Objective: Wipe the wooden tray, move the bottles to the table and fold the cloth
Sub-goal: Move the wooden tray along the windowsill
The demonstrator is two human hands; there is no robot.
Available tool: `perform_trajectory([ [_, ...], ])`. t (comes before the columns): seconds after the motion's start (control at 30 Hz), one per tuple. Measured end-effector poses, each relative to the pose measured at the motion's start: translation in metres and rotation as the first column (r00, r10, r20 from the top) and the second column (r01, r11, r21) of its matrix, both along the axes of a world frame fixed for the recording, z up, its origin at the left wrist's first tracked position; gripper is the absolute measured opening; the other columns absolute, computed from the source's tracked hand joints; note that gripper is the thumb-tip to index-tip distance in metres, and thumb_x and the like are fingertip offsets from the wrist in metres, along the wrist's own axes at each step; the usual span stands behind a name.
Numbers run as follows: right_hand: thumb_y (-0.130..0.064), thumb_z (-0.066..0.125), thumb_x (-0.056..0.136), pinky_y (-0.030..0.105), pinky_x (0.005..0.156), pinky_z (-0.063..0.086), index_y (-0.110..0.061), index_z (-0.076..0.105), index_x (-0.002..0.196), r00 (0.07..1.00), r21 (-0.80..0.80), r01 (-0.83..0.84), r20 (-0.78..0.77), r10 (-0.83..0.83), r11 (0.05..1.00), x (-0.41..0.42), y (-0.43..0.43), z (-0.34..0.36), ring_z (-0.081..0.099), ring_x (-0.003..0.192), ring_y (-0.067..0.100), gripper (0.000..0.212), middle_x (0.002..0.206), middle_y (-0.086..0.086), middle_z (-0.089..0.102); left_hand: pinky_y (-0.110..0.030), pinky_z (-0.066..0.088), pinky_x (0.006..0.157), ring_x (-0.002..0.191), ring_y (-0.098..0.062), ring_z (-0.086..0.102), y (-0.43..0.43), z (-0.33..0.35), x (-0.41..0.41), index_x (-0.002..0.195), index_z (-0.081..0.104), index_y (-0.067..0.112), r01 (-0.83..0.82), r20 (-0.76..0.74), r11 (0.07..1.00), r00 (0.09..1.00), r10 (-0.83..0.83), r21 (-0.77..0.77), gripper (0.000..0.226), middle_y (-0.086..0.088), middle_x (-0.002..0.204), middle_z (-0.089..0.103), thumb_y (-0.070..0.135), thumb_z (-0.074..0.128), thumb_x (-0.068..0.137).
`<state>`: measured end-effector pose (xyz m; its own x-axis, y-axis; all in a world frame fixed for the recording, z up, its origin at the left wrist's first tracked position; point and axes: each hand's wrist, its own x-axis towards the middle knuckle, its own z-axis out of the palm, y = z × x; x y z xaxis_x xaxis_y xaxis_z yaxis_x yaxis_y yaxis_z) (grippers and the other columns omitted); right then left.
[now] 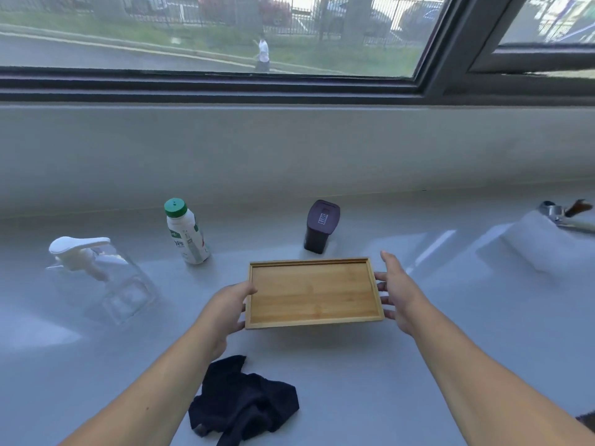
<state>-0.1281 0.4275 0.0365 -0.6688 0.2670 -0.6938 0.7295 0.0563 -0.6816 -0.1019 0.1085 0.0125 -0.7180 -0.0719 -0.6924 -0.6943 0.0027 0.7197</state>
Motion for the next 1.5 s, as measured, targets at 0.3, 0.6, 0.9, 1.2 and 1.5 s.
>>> perform_trajectory([
  [0.3,-0.082,0.036,0.088,0.039,0.072,0.054,-0.021,0.073,0.118,0.997,0.023,0.072,-0.021,-0.071,0.997,-0.012,0.134,0.009,0.073,0.093,0.028,0.077,0.106,0.005,0.076,-0.043,0.059,0.092,0.117,-0.017,0.066,0.131,0.008,-0.033,0.123,0.070,0.021,0.100,-0.015,0.994,0.995,-0.099,0.039,0.029,0.007,0.126,0.071,0.029,0.055,0.099],
  [0.6,-0.084,0.035,0.088,0.040,0.071,0.054,-0.021,0.072,0.114,0.996,0.011,0.089,0.005,-0.089,0.996,-0.060,0.254,-0.004,0.073,0.092,0.027,0.077,0.103,0.005,0.074,-0.039,0.059,0.081,0.114,-0.016,0.067,0.248,0.003,-0.083,0.124,0.072,0.021,0.098,0.004,0.994,0.995,-0.099,0.046,0.031,0.006,0.127,0.070,0.031,0.058,0.098],
  [0.9,-0.086,0.038,0.083,0.041,0.074,0.055,-0.024,0.072,0.116,1.000,-0.017,0.029,0.002,-0.029,0.999,-0.130,0.311,-0.018,0.073,0.093,0.027,0.078,0.099,0.004,0.077,-0.038,0.058,0.078,0.115,-0.014,0.065,0.311,-0.003,-0.131,0.128,0.067,0.020,0.000,0.009,1.000,1.000,0.000,0.004,0.035,0.007,0.128,0.068,0.033,0.056,0.099],
  [1.2,-0.082,0.038,0.088,0.039,0.072,0.053,-0.019,0.071,0.119,1.000,-0.056,-0.006,0.012,0.007,0.998,-0.187,0.332,-0.029,0.073,0.094,0.028,0.077,0.101,0.006,0.077,-0.043,0.058,0.086,0.112,-0.015,0.067,0.338,-0.009,-0.171,0.127,0.067,0.021,-0.075,0.021,0.995,0.997,0.077,-0.068,0.034,0.005,0.124,0.068,0.035,0.054,0.099],
  [1.5,-0.093,0.042,0.058,0.055,0.116,0.043,-0.018,0.062,0.139,0.999,-0.050,-0.031,0.023,0.033,0.998,-0.245,0.323,-0.039,0.060,0.130,0.036,0.113,0.141,0.010,0.065,-0.039,0.056,0.077,0.103,-0.019,0.068,0.341,-0.021,-0.220,0.121,0.068,0.020,-0.153,0.055,0.982,0.986,0.160,-0.114,0.031,-0.001,0.117,0.071,0.037,0.057,0.097],
])
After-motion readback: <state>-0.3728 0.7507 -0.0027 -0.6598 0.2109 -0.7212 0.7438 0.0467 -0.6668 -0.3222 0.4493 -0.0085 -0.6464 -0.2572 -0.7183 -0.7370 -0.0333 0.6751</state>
